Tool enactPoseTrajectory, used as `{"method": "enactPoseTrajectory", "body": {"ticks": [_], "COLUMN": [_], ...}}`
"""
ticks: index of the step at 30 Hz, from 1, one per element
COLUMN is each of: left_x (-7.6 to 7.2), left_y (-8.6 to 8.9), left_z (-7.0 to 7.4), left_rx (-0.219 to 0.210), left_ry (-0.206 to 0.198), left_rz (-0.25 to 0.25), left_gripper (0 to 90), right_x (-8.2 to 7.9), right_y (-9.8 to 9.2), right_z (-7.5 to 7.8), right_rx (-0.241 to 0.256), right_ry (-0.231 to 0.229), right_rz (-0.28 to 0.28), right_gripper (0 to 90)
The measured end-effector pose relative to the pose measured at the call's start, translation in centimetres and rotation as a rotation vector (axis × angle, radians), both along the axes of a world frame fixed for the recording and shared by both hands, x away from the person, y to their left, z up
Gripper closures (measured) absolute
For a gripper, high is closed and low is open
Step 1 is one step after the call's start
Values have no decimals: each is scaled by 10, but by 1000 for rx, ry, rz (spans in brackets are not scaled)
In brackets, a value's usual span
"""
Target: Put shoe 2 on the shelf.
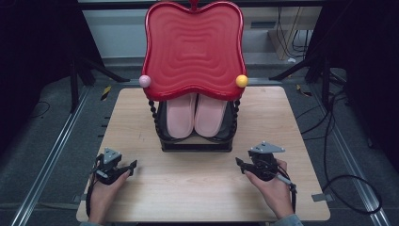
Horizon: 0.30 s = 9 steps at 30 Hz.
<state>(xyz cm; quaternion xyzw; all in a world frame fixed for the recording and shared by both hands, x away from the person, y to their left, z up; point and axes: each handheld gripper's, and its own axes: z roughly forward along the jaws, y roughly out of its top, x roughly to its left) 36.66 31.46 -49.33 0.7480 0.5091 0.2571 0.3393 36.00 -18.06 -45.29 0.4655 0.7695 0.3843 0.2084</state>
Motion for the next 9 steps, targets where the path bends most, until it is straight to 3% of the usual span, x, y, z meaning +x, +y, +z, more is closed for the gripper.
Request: {"method": "enactPoseTrajectory", "body": {"ticks": [4, 9], "left_x": [2, 4], "left_y": [-1, -4], "left_z": [-2, -5], "left_rx": [1, 1], "left_ry": [13, 27], "left_rz": [-8, -20], "left_gripper": [267, 217], "right_x": [10, 16], "right_y": [-20, -32], "right_z": [-26, -51], "right_rx": [-49, -95], "right_ry": [40, 53], "right_rz": [-94, -184], "right_gripper": [263, 146]}}
